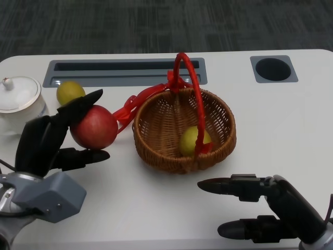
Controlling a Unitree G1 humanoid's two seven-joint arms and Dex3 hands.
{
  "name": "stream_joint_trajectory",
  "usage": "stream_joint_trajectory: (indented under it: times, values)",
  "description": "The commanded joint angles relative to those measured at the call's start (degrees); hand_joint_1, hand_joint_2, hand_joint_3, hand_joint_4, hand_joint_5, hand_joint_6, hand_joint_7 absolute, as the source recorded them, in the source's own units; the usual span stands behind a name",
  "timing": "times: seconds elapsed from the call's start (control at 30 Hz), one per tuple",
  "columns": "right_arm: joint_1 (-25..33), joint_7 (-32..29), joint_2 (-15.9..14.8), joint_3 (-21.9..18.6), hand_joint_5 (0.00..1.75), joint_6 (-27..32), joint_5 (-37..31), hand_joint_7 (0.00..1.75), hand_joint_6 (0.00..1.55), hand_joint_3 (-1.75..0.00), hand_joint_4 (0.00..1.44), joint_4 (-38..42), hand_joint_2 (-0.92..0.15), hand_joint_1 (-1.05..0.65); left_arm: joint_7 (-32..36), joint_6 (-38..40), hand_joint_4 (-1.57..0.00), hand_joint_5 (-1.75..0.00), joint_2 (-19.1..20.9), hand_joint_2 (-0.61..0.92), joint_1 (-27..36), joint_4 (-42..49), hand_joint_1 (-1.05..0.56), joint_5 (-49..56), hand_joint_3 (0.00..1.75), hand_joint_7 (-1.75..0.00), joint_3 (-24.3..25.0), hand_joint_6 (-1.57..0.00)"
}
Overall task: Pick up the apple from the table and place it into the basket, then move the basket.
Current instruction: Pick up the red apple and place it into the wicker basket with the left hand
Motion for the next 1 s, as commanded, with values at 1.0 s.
stream_joint_trajectory:
  times: [1.0]
  values:
    - [1.5,-3.1,-0.4,-1.4,0.00,-1.1,-1.8,0.00,0.71,0.00,0.75,-1.6,-0.89,-0.53,-17.6,4.5,-1.23,-0.02,-12.4,0.78,-14.9,1.4,-0.01,-2.0,0.01,0.00,-1.4,-1.14]
